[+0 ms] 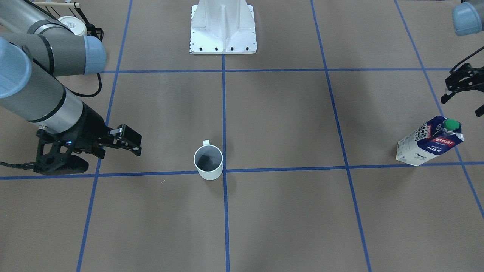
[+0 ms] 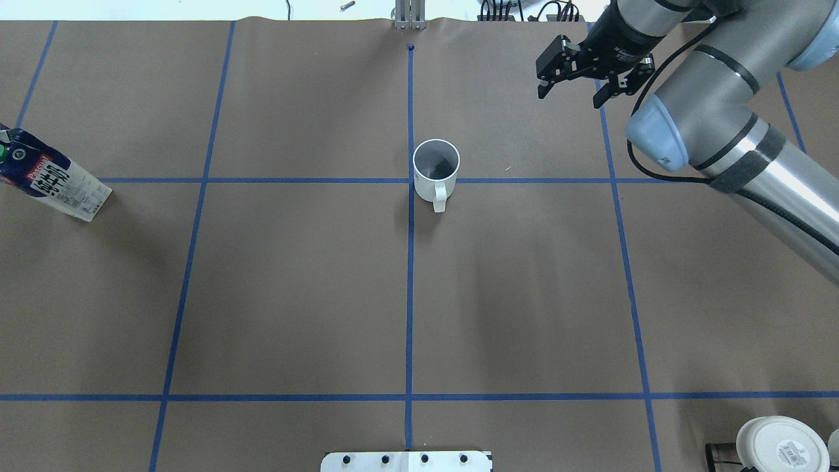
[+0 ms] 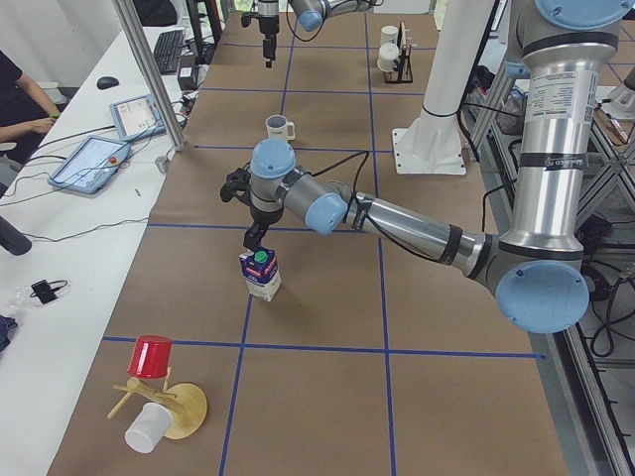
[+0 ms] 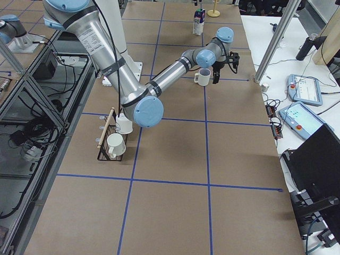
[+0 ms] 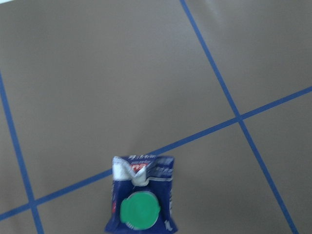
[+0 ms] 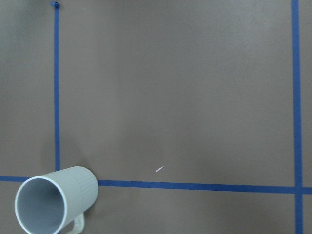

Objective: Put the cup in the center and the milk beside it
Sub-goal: 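Release the mug and raise the right gripper away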

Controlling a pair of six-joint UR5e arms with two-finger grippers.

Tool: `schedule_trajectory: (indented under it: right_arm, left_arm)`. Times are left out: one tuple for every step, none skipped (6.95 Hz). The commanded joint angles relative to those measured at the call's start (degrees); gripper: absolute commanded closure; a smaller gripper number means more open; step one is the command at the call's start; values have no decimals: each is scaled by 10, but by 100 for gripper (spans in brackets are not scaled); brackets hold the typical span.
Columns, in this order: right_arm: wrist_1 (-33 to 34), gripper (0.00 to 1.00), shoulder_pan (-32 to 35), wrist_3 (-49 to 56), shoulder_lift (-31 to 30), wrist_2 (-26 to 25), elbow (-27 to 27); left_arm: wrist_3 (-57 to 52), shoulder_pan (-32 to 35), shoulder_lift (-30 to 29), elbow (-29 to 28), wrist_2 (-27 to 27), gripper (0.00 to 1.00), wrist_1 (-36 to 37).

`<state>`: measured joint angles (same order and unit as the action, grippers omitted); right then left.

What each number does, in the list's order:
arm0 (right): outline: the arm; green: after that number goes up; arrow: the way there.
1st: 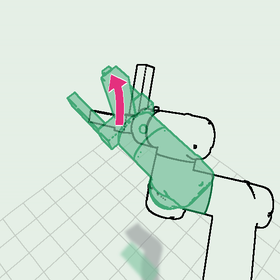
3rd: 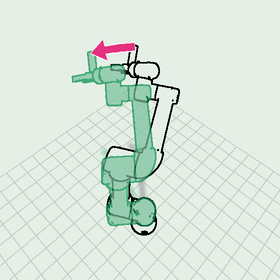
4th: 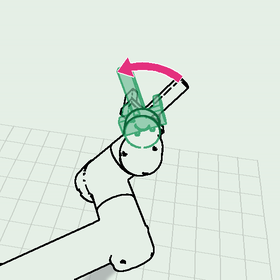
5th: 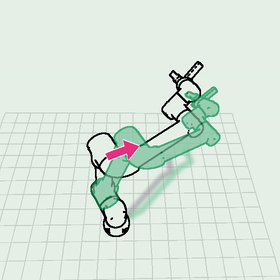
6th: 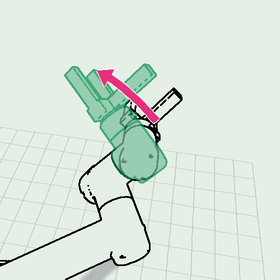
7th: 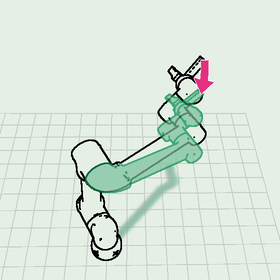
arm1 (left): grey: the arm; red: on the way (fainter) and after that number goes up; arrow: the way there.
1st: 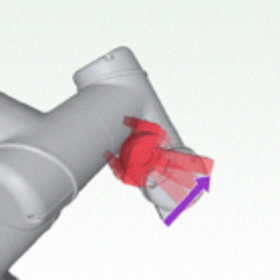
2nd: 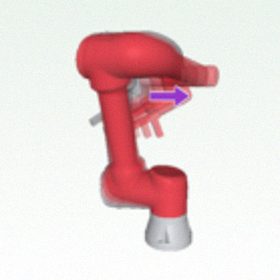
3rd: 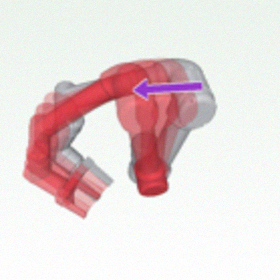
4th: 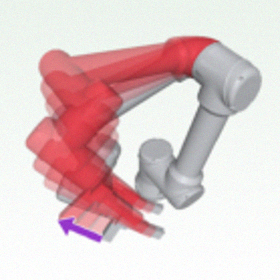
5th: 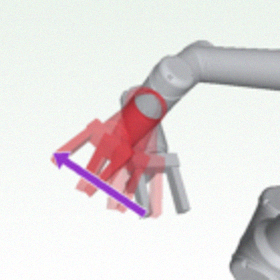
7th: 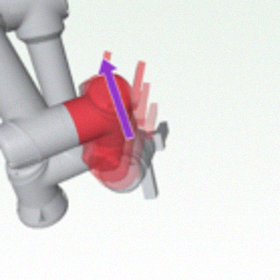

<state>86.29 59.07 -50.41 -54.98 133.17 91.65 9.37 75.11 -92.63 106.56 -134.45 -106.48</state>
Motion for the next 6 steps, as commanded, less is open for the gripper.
schedule_trajectory:
  right_arm:
    - [0, 0, 14, 39, -26, 2, 2]
    - [0, 0, 11, 39, -24, 2, 2]
    - [0, 0, 8, 39, -24, 2, 2]
    - [0, 0, 6, 39, -23, 1, 2]
    - [0, 0, 3, 39, -17, 0, 2]
    - [0, 0, 3, 39, -16, 0, 2]
  left_arm:
    - [-44, -25, -6, -10, 36, 3, 3]
    - [-55, -24, -6, -27, 44, 3, 3]
    - [-62, -24, -5, -31, 44, 3, 3]
    - [-64, -24, -5, -42, 44, 2, 3]
    - [-64, -24, -4, -49, 43, 2, 3]
    - [-64, -24, -4, -62, 43, 2, 0]
